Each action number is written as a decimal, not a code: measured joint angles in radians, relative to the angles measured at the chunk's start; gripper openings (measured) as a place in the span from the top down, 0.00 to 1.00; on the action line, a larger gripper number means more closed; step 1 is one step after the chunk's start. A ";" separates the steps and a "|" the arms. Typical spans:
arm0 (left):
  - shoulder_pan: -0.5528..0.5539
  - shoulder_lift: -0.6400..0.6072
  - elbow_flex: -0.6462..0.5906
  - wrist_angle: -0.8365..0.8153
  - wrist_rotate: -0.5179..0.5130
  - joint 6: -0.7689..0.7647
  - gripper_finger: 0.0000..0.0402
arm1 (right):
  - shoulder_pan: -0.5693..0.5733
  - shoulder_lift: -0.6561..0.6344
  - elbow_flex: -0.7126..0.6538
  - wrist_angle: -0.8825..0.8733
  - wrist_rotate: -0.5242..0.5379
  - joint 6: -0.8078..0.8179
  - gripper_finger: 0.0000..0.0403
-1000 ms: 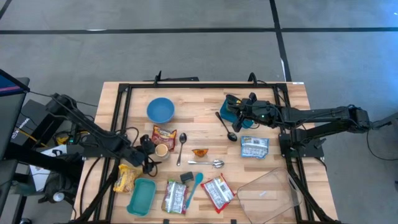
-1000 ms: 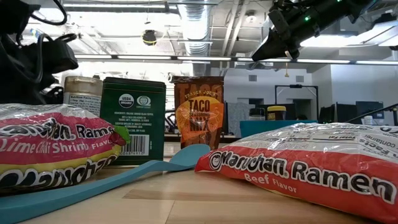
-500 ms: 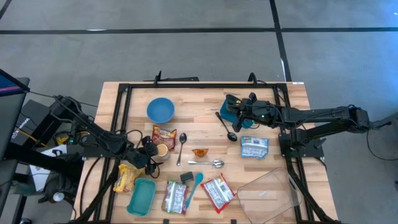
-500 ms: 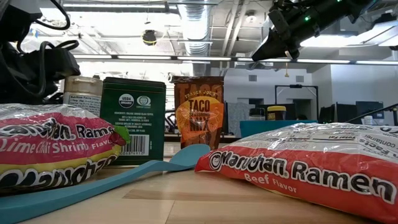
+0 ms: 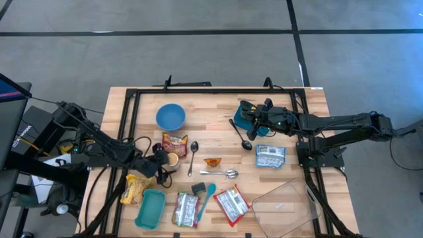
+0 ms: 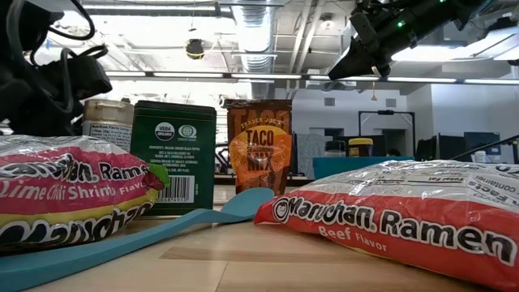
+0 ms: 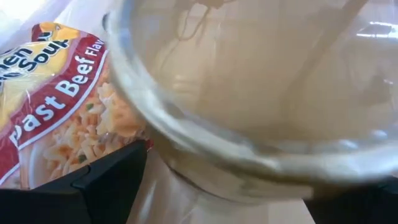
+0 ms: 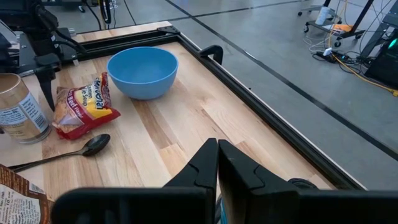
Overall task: Pick & Place Food Item
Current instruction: Put the golden seasoning bottle into the blue bin
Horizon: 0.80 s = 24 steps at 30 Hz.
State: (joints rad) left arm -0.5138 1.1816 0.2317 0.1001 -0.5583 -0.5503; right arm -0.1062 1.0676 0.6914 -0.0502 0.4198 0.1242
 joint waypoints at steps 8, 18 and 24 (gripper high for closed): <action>0.015 0.000 0.000 0.031 0.016 0.000 0.07 | 0.000 0.000 0.000 0.000 0.000 0.000 0.99; 0.014 0.082 0.000 0.095 0.020 0.000 0.07 | 0.000 0.000 0.000 0.000 0.000 0.000 0.99; 0.014 0.167 0.000 0.194 0.021 0.030 0.07 | 0.000 0.000 0.000 0.000 0.000 0.000 0.99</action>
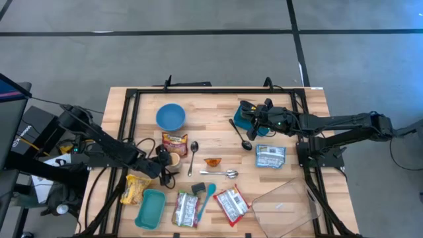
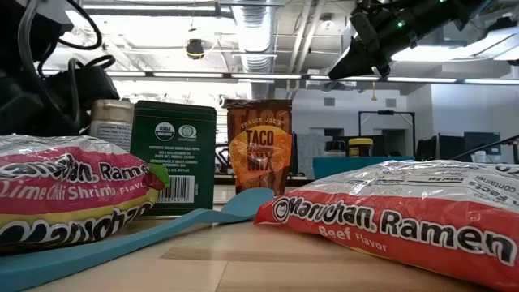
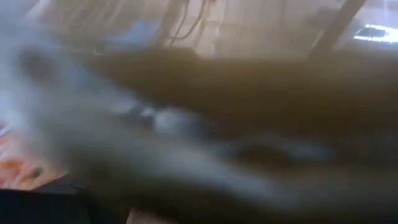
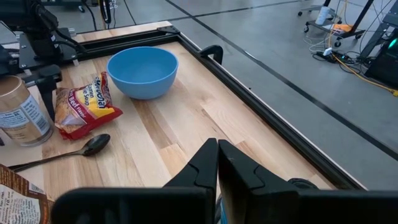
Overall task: Pick & Place Food Item
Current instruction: Put the golden seasoning bottle into the blue bin
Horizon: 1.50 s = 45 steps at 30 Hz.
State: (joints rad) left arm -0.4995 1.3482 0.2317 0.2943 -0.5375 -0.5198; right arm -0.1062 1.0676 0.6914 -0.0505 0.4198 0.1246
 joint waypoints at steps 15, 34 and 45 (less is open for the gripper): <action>0.001 0.082 0.000 0.113 -0.068 0.051 0.07 | 0.000 0.000 0.000 0.000 0.000 0.010 0.99; 0.002 0.082 0.000 0.134 -0.073 0.052 0.22 | 0.000 0.000 0.000 0.000 0.000 0.009 0.99; 0.002 0.081 0.000 0.134 -0.073 0.052 0.29 | 0.000 0.000 0.000 0.000 0.000 0.007 0.99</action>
